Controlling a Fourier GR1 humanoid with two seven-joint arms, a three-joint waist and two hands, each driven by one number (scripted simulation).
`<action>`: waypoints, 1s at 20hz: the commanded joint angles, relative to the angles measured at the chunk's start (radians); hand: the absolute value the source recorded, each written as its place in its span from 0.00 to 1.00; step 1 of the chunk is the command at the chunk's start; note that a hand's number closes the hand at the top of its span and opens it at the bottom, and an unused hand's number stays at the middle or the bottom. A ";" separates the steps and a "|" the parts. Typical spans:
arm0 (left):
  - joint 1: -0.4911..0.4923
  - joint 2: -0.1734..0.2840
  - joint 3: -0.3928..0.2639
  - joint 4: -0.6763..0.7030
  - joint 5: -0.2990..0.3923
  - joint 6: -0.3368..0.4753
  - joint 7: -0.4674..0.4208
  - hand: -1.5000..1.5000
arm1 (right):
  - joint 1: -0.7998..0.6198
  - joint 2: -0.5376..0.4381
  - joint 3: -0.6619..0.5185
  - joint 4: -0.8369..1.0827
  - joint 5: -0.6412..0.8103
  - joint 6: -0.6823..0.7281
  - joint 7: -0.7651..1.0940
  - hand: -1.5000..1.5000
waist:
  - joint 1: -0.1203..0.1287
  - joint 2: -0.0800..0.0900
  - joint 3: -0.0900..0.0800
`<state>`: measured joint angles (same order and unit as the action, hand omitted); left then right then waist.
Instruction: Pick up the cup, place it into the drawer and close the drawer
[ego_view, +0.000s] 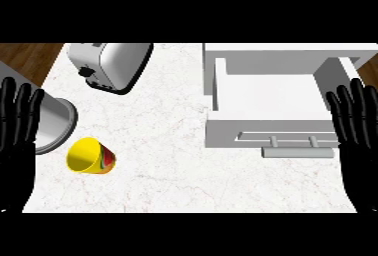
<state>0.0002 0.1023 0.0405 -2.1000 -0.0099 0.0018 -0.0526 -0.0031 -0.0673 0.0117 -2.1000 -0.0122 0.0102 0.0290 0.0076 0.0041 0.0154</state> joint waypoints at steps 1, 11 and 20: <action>0.001 0.012 0.026 -0.010 0.049 -0.033 0.002 0.00 | 0.041 0.028 0.052 -0.075 0.016 -0.009 0.028 0.00 | -0.009 -0.005 -0.016; 0.062 0.071 0.122 0.058 0.438 -0.230 0.105 0.00 | -0.048 -0.020 -0.009 0.001 -0.121 0.070 0.112 0.00 | -0.005 -0.005 -0.016; -0.031 0.025 0.086 0.103 0.364 -0.180 0.124 0.00 | -0.115 -0.015 -0.026 0.054 -0.108 0.062 0.131 0.00 | -0.007 -0.004 -0.015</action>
<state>0.0231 0.1403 0.1379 -2.0123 0.3777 -0.2120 0.0451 -0.0581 -0.0761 0.0031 -2.0759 -0.1053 0.0731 0.1273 0.0007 -0.0004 0.0001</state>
